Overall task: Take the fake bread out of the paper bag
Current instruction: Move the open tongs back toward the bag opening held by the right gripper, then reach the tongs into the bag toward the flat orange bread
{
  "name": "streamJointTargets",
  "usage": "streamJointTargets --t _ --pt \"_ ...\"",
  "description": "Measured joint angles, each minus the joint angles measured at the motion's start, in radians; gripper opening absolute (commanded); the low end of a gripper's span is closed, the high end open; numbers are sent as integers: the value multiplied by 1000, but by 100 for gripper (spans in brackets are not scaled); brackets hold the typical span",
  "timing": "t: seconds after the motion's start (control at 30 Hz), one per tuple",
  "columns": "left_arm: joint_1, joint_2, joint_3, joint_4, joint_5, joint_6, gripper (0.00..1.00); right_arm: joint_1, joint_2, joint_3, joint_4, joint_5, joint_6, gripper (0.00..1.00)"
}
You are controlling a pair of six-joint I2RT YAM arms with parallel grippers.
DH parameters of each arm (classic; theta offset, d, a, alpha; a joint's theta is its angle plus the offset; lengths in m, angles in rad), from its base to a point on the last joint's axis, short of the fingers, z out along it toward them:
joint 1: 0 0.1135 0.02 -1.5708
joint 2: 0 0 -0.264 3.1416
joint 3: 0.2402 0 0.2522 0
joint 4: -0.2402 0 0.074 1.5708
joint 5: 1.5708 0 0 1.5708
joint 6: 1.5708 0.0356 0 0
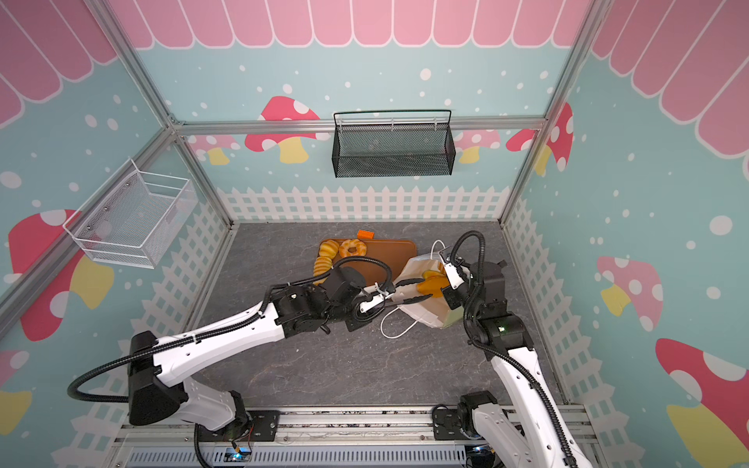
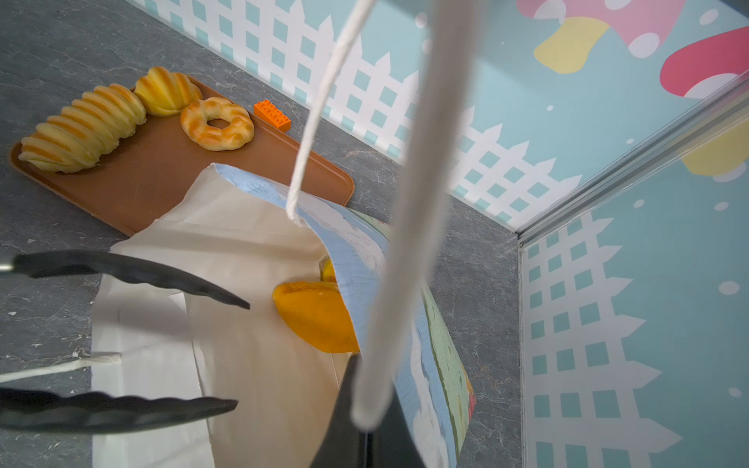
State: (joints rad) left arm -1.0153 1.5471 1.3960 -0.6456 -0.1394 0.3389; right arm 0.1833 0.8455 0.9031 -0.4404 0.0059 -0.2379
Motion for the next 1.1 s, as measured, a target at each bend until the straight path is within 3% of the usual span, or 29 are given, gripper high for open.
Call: streamJointTargets --t 0.4,0.9,1.1 --pt "26 314 305 -94 -53 -87 43 0 0 0 -6 -22 1 0" --pt "33 480 436 -206 -48 -194 42 0 -14 -18 -23 -66 46 0" --pt "33 515 462 -249 -14 -236 34 0 -55 -62 -11 -71 49 0"
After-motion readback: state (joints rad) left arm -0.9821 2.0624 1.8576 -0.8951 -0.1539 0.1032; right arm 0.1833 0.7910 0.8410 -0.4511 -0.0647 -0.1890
